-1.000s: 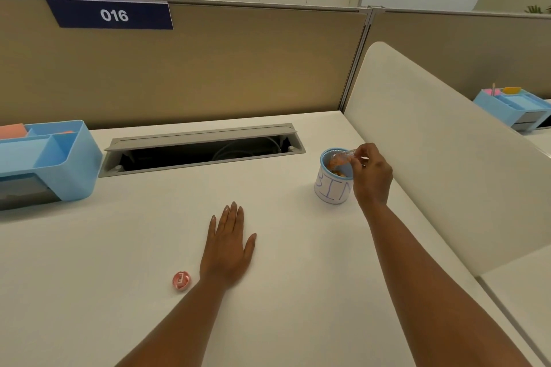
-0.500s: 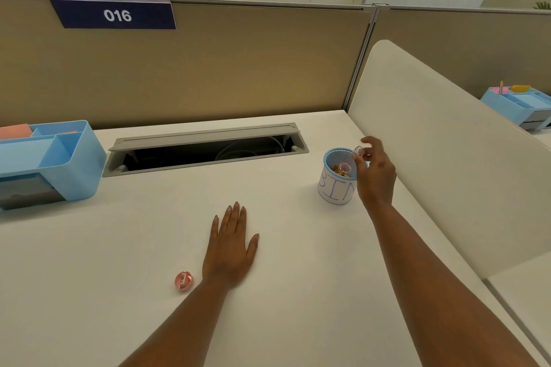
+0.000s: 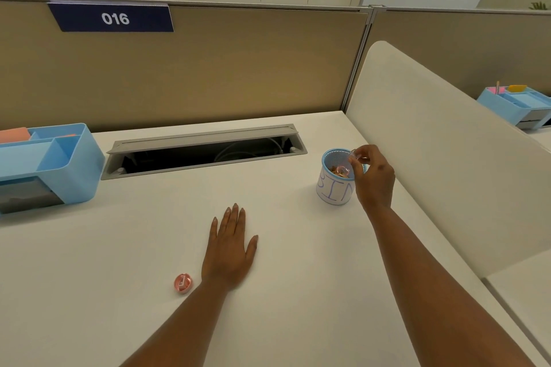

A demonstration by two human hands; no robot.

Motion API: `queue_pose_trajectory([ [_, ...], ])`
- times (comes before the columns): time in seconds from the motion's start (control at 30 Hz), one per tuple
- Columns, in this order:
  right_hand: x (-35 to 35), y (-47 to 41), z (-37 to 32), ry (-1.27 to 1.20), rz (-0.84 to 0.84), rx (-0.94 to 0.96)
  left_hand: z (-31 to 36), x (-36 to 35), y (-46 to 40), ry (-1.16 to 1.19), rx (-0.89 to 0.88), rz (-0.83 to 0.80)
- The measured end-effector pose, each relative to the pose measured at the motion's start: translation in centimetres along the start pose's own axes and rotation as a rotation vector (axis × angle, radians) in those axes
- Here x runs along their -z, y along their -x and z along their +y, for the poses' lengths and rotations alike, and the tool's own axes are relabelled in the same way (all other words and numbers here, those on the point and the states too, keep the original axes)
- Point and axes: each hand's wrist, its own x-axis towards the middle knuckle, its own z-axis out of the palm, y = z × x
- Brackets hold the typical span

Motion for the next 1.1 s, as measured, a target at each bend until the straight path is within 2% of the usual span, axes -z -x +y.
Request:
queue_pose_trajectory([
  [0.1, 0.0, 0.1, -0.1, -0.041, 0.012, -0.028, 0.0, 0.0, 0.0, 0.001, 0.003, -0.006],
  [0.27, 0.2, 0.0, -1.1, -0.235, 0.166, -0.184, -0.1, 0.0, 0.0, 0.011, 0.006, -0.013],
  [0.33, 0.1, 0.0, -1.6, -0.426, 0.198, -0.353, -0.1, 0.1, -0.1, 0.003, 0.005, -0.026],
  [0.47, 1.0, 0.8, -3.5, -1.017, 0.171, -0.745, -0.4, -0.1, -0.2, 0.019, -0.006, -0.049],
  [0.6, 2.2, 2.4, -5.1, -1.382, 0.031, -0.867, -0.3, 0.5, -0.6, 0.031, 0.014, -0.153],
  [0.7, 2.3, 3.4, -5.9, -1.451, -0.09, -0.912, -0.4, 1.8, -1.6, 0.097, 0.071, -0.333],
  [0.77, 2.0, 4.1, -6.6, -1.454, -0.14, -0.943, 0.1, 3.2, -2.1, 0.234, 0.098, -0.353],
  [0.9, 0.9, 5.4, -7.9, -1.449, -0.202, -0.995, 3.8, 7.2, -2.6, 0.596, 0.066, -0.189],
  [0.97, 0.5, 6.0, -8.7, -1.435, -0.228, -1.022, 6.0, 9.1, -3.1, 0.695, 0.051, -0.122],
  [1.1, -0.8, 7.3, -10.1, -1.335, -0.341, -1.043, 8.4, 11.7, -3.8, 1.014, -0.031, -0.005],
])
